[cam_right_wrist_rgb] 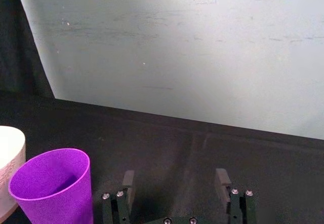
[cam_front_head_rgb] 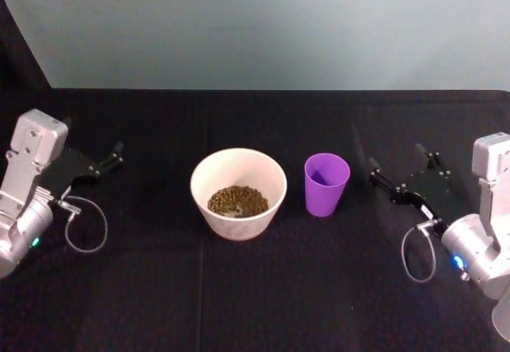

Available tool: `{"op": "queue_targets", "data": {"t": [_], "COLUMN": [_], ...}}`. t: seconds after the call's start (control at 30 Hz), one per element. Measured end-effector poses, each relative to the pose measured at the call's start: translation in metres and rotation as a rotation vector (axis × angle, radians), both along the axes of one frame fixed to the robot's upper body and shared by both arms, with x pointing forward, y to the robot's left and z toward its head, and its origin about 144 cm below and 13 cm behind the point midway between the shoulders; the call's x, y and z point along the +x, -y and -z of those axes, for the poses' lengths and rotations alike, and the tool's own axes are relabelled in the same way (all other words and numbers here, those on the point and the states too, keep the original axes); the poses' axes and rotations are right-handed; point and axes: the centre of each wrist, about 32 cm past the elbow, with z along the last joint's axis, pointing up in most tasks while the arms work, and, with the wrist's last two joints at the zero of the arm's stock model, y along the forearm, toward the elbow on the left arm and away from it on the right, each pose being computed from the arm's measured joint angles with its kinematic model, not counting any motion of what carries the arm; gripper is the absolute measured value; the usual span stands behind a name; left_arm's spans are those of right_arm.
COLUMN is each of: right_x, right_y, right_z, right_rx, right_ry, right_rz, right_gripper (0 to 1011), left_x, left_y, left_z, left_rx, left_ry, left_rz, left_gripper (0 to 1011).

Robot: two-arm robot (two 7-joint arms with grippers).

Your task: Pick up the cup and pour the mung beans from the cup into the bowl.

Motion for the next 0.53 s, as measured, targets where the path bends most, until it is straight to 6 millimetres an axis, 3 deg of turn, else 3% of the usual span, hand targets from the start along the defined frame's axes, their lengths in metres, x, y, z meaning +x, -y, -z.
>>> {"op": "queue_targets", "data": {"t": [0.53], "right_x": [0.0000], "right_y": [0.0000], "right_z": [-0.0001], "right_rx": [0.000], "right_ry": [0.001], "right_rz": [-0.002], "right_gripper": [1003], "left_x": [0.0000], "left_y": [0.0000], "left_z": [0.0000], "left_rx": [0.000], "left_ry": [0.000], "left_rz": [0.000], "left_gripper": [1000]}}
